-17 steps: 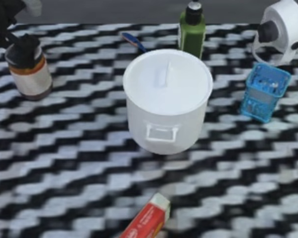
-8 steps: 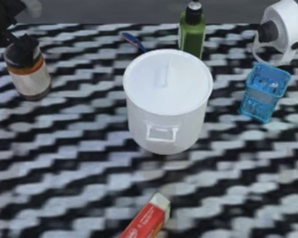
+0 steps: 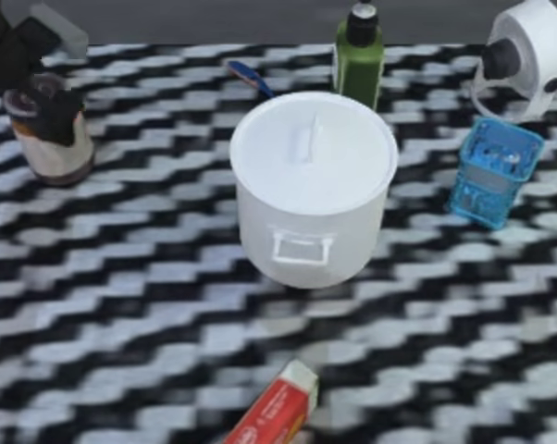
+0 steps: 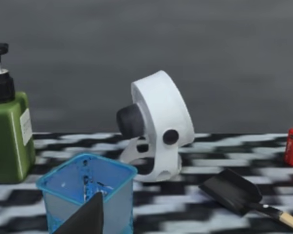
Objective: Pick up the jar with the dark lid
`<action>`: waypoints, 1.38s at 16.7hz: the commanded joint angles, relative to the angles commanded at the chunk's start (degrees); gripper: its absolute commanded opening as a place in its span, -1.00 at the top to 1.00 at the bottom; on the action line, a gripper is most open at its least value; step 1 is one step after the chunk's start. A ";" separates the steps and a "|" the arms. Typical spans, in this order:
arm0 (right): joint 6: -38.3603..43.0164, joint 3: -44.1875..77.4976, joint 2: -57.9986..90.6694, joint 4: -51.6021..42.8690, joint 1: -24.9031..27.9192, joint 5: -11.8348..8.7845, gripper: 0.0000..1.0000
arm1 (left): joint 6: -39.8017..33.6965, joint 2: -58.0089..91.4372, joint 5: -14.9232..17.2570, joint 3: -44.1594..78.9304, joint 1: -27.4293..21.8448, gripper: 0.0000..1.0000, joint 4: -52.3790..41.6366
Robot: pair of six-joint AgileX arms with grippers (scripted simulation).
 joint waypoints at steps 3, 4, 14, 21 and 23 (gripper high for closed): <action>0.00 0.00 0.00 0.00 0.00 0.00 -1.00 | -0.05 0.20 0.00 -0.95 -0.06 -1.00 0.98; 0.00 0.00 0.00 0.00 0.00 0.00 -1.00 | -0.05 0.20 0.00 -0.95 -0.06 -1.00 0.98; 0.00 0.00 0.00 0.00 0.00 0.00 -1.00 | -0.05 0.20 0.00 -0.95 -0.06 0.36 0.98; 0.00 0.00 0.00 0.00 0.00 0.00 -1.00 | -0.05 0.20 0.00 -0.95 -0.06 1.00 0.98; 0.00 0.00 0.00 0.00 0.00 0.00 -1.00 | -0.05 0.20 0.00 -0.95 -0.06 1.00 0.98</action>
